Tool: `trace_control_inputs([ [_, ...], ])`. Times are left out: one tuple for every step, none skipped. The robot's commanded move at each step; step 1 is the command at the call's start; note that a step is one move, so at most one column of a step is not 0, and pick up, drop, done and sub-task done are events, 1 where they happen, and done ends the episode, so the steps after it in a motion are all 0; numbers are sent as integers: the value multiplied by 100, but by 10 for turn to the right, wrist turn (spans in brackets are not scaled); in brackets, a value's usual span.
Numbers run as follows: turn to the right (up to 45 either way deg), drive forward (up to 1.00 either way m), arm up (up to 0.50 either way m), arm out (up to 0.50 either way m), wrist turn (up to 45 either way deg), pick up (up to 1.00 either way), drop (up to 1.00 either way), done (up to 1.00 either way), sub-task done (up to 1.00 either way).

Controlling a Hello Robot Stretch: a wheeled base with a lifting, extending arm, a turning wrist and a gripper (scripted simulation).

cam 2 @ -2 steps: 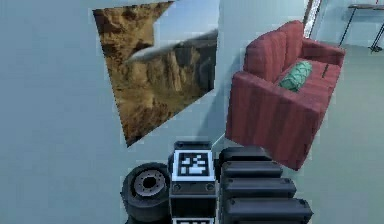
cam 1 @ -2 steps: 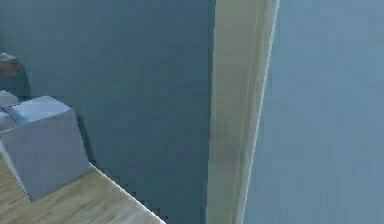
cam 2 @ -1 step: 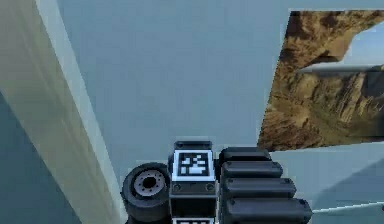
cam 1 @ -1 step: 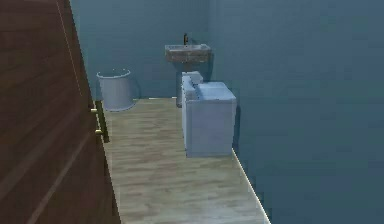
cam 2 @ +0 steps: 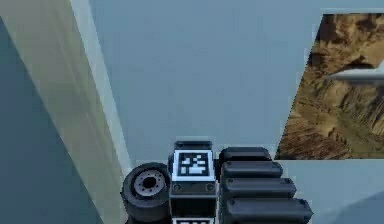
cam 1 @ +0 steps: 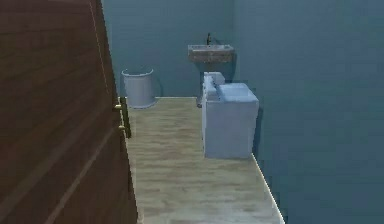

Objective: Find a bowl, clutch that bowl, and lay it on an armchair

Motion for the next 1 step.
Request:
trace_control_inputs([
  [0, 100, 0, 0, 0, 0, 0, 0, 0],
])
